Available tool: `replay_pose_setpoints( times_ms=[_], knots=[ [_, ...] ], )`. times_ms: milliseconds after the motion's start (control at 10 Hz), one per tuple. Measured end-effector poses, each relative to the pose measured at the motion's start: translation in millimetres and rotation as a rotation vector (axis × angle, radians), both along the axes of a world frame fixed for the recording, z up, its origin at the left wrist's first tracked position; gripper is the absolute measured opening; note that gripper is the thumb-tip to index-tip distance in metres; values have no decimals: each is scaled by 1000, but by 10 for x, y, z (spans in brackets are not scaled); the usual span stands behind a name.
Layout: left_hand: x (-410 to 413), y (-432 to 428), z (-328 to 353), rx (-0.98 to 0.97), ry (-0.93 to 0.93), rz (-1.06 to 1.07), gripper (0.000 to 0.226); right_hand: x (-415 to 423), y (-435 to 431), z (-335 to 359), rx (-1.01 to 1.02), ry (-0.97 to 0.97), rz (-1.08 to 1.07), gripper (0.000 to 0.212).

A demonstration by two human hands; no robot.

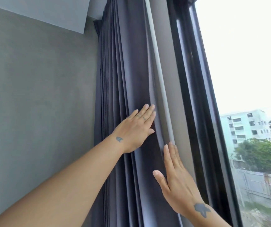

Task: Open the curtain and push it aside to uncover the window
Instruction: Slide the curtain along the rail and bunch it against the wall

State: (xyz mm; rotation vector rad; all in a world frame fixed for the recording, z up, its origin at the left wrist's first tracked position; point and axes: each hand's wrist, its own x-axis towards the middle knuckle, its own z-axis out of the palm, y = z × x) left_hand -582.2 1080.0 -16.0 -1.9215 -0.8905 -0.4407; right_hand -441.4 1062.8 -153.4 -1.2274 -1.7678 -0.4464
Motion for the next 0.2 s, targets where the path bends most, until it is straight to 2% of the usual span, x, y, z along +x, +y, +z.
replay_pose_setpoints(
  times_ms=[100, 200],
  knots=[
    [-124, -161, -606, 73, -133, -195, 61, 88, -238, -80, -26, -2, 28, 76],
    [-158, -201, -1826, -17, -303, -237, 59, 236, -560, -318, 54, 96, 123, 79]
  ],
)
